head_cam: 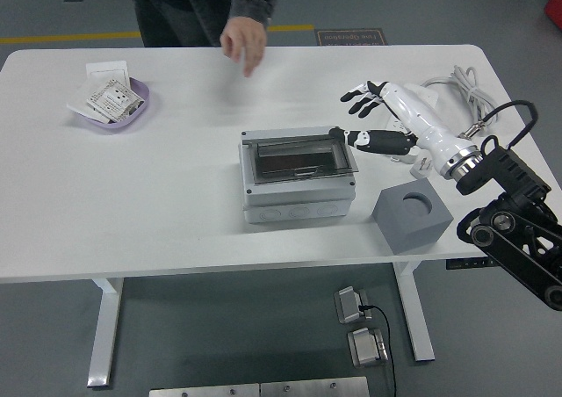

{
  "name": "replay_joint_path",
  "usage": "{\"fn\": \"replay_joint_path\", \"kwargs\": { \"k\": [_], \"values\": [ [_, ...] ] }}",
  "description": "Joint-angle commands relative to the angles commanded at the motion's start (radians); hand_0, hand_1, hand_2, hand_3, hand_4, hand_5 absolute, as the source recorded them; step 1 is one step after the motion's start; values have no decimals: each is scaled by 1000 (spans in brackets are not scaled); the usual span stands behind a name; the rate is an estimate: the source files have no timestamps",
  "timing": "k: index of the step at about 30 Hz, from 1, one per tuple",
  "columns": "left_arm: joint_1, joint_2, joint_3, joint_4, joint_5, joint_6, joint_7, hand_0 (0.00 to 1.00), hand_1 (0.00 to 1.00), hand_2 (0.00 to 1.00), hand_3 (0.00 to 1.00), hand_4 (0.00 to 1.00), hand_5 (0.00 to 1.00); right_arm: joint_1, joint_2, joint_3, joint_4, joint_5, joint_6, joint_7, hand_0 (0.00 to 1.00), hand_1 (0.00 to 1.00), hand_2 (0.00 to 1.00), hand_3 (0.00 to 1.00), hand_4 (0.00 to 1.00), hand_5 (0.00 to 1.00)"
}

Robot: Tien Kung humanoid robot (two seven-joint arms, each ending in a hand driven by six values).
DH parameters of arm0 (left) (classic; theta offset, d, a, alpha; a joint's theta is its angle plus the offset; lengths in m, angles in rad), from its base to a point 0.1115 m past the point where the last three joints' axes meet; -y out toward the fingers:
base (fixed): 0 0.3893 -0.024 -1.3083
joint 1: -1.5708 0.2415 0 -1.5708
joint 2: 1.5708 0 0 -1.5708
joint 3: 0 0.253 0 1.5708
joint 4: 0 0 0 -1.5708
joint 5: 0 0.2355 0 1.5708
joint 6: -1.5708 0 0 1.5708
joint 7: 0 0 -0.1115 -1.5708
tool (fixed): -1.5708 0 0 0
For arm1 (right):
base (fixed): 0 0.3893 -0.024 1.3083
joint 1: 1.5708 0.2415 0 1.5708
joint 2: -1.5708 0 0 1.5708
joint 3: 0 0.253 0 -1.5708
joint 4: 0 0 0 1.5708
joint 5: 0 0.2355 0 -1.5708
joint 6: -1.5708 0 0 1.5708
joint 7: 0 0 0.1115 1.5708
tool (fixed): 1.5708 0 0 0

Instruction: Pick up the cylinder from the cube,place it in the box,flap close box

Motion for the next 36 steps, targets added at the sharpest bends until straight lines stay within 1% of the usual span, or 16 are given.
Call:
{"fn": "replay_joint_path", "kwargs": {
  "k": [2,5,8,12,15,16,21,22,25,27,28,33,34,36],
  "values": [
    [0,-1,-6,0,4,0,0,622,646,602,617,642,164,-51,16,66,-11,52,-26,44,671,529,589,682,940,635],
    [0,-2,-13,-1,9,0,0,622,647,602,617,642,164,-125,41,160,-35,148,-42,109,664,513,580,666,943,643],
    [2,-3,-18,0,13,0,0,622,647,602,617,642,164,-191,70,238,-68,256,-40,169,664,513,580,666,943,643],
    [4,0,-23,0,17,0,0,622,646,602,618,642,164,-240,107,316,-105,387,-21,204,673,514,573,665,943,649],
    [5,2,-27,0,21,0,0,622,646,602,618,642,164,-253,127,347,-118,478,3,208,673,514,573,665,943,649],
    [5,3,-28,0,22,0,0,622,647,602,618,642,164,-254,131,354,-121,511,18,204,686,533,581,676,943,653],
    [4,6,-42,0,33,0,0,622,647,602,618,642,164,-254,139,368,-121,644,99,166,686,533,581,676,943,653],
    [4,6,-46,0,35,0,0,622,647,602,618,642,165,-254,140,369,-119,667,114,159,753,633,657,717,951,651],
    [6,5,-57,-1,41,0,0,622,647,602,618,642,165,-254,144,374,-111,733,152,141,753,633,657,717,951,651],
    [7,3,-62,-1,43,0,0,622,647,602,618,642,165,-254,146,376,-104,758,165,133,753,633,657,717,951,651],
    [7,2,-64,0,43,0,0,623,647,602,618,643,167,-254,147,377,-100,763,170,129,852,731,761,799,998,669],
    [6,0,-75,-1,46,-1,0,623,647,602,618,643,167,-256,147,387,-83,761,176,120,852,731,761,799,998,669],
    [6,0,-77,-1,47,-1,0,623,647,602,617,643,169,-257,146,390,-81,760,175,120,880,772,761,826,998,579],
    [5,1,-81,-1,48,-1,0,623,647,602,617,643,169,-258,144,395,-78,762,175,120,880,772,761,826,998,579]
  ]
}}
